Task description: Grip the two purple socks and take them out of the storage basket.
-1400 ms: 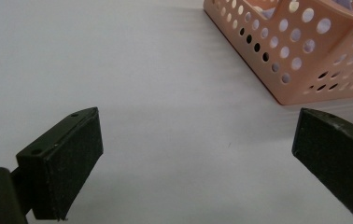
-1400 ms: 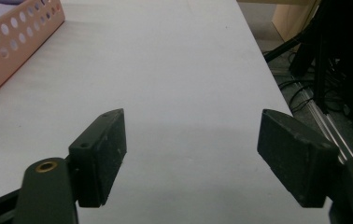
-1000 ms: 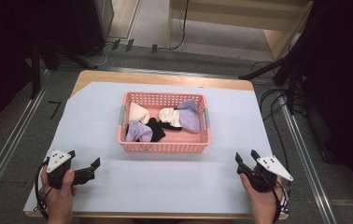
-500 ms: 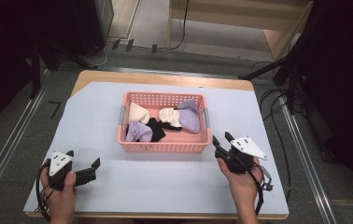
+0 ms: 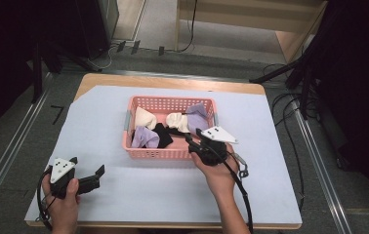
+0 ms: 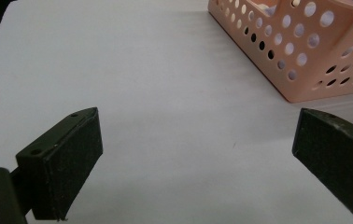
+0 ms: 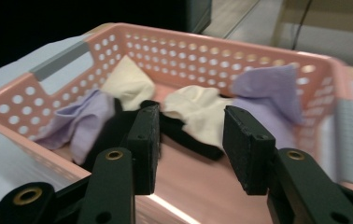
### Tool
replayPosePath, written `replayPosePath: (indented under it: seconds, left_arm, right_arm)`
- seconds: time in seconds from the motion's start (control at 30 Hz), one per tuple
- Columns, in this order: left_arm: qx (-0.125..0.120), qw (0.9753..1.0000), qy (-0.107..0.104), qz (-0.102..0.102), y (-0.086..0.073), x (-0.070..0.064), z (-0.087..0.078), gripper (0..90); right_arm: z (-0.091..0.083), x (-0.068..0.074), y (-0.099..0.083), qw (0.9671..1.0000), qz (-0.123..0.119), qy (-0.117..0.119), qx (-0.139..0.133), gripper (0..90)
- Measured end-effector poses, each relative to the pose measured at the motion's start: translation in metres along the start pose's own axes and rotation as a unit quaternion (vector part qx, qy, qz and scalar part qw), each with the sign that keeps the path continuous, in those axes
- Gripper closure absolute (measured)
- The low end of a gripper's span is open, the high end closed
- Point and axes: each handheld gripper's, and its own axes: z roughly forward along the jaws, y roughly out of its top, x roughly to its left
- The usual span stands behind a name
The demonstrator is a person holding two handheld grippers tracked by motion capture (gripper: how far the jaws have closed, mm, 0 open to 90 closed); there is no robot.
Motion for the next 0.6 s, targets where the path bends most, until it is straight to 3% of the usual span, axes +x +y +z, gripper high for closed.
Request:
replayPosePath:
  seconds: [0.2, 0.6]
  left_arm:
    - [-0.001, 1.0000, -0.001, 0.000, 0.000, 0.000, 0.000, 2.6]
    - [0.000, 1.0000, 0.000, -0.001, 0.000, 0.000, 0.000, 2.6]
  right_arm:
    - [0.023, 0.015, 0.004, 0.9995, 0.016, 0.018, 0.018, 55.5]
    - [0.057, 0.044, 0.012, 0.9986, 0.020, 0.014, 0.047, 57.7]
